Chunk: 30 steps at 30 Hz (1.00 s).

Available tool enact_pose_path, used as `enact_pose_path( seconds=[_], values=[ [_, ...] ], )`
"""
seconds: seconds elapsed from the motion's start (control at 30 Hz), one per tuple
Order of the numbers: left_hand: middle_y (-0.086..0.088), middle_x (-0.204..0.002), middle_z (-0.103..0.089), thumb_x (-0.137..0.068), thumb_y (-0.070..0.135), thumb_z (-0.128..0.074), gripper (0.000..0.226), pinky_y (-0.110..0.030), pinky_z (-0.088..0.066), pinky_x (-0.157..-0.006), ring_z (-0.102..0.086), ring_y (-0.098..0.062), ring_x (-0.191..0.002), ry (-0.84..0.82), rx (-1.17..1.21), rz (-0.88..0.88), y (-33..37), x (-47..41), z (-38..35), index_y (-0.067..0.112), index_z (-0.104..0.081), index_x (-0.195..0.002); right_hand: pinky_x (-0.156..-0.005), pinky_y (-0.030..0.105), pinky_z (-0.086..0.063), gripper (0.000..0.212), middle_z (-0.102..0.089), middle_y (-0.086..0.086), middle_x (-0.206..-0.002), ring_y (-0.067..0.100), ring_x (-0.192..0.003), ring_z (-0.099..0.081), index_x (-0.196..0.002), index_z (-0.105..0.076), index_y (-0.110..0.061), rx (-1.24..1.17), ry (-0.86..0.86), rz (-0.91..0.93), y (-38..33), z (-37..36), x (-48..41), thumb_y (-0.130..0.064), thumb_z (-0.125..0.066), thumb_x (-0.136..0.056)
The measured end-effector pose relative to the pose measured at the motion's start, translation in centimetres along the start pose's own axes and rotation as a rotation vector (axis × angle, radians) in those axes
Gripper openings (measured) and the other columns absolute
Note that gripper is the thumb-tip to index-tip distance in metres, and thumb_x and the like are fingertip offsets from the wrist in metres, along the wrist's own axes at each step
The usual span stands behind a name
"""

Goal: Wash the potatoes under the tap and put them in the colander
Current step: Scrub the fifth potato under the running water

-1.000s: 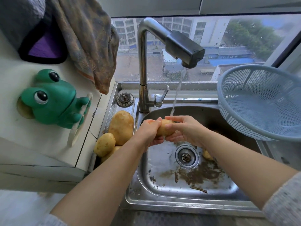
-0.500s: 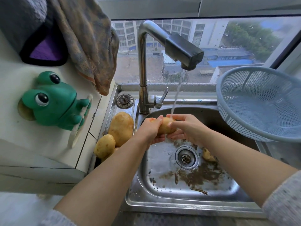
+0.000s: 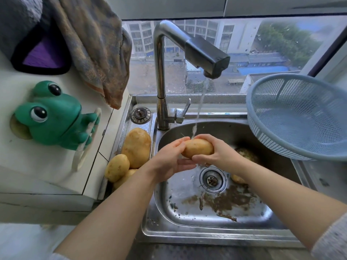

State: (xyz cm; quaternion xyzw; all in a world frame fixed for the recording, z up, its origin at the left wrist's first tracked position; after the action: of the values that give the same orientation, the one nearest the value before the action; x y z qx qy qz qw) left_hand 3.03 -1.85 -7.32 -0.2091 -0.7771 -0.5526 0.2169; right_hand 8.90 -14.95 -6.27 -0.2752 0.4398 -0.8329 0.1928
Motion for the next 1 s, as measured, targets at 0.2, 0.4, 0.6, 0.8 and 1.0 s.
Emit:
enact_pose_path(
  seconds=[0.2,0.4,0.6,0.8,1.0],
  values=[
    [-0.018,-0.131,-0.053,-0.096,0.020,-0.057,0.041,-0.038,-0.059,-0.079,-0.064,-0.033,-0.109,0.001,0.016,-0.056,-0.8,-0.8,-0.5,0.016,-0.045,-0.136,-0.089,0.027,-0.049,0.067,-0.058,-0.003,-0.114,0.014,-0.102,-0.057,-0.129,-0.049,-0.029,0.231,0.102,0.053,-0.3,0.5,0.7,-0.039,-0.082,-0.072],
    [-0.017,-0.124,-0.057,-0.097,0.025,-0.055,0.027,-0.029,-0.057,-0.065,-0.062,-0.028,-0.104,0.198,0.164,-0.066,-0.8,-1.4,-1.1,0.013,-0.057,-0.121,-0.086,0.024,-0.042,0.069,-0.050,0.000,-0.115,0.016,-0.105,-0.049,-0.130,-0.048,-0.029,0.297,0.135,0.087,-1.0,0.2,0.3,-0.031,-0.083,-0.071],
    [-0.023,-0.131,-0.053,-0.093,0.005,-0.057,0.042,-0.031,-0.060,-0.078,-0.063,-0.033,-0.110,0.000,0.109,-0.060,-0.1,-0.5,0.0,0.007,-0.047,-0.134,-0.092,0.031,-0.048,0.070,-0.055,0.002,-0.120,0.019,-0.108,-0.053,-0.129,-0.048,-0.029,0.238,0.082,0.083,-0.8,0.2,-0.3,-0.031,-0.084,-0.069],
    [-0.023,-0.128,-0.056,-0.092,0.006,-0.059,0.044,-0.034,-0.059,-0.084,-0.066,-0.034,-0.105,-0.058,0.116,-0.017,0.3,-0.1,0.8,0.010,-0.049,-0.135,-0.092,0.031,-0.050,0.069,-0.055,0.001,-0.119,0.017,-0.108,-0.054,-0.126,-0.048,-0.031,0.226,0.038,0.109,-1.3,0.4,-0.5,-0.029,-0.086,-0.069],
    [-0.021,-0.122,-0.060,-0.092,0.004,-0.059,0.044,-0.037,-0.057,-0.086,-0.065,-0.035,-0.105,0.017,0.089,-0.032,0.5,-0.3,1.1,0.010,-0.051,-0.134,-0.091,0.031,-0.051,0.070,-0.054,0.002,-0.118,0.017,-0.106,-0.054,-0.126,-0.049,-0.030,0.256,0.077,0.135,-1.7,0.3,-0.8,-0.030,-0.087,-0.067]
  ],
)
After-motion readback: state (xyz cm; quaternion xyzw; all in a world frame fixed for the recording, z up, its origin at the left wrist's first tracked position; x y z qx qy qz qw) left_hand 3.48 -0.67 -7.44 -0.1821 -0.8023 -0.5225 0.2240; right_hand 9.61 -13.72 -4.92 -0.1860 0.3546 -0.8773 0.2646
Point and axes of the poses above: each hand's wrist, its own x-axis away from the middle knuckle, its own z-axis out of the back of the hand, y = z × x, the point moved 5 cm from there along -x, towards the middle knuckle
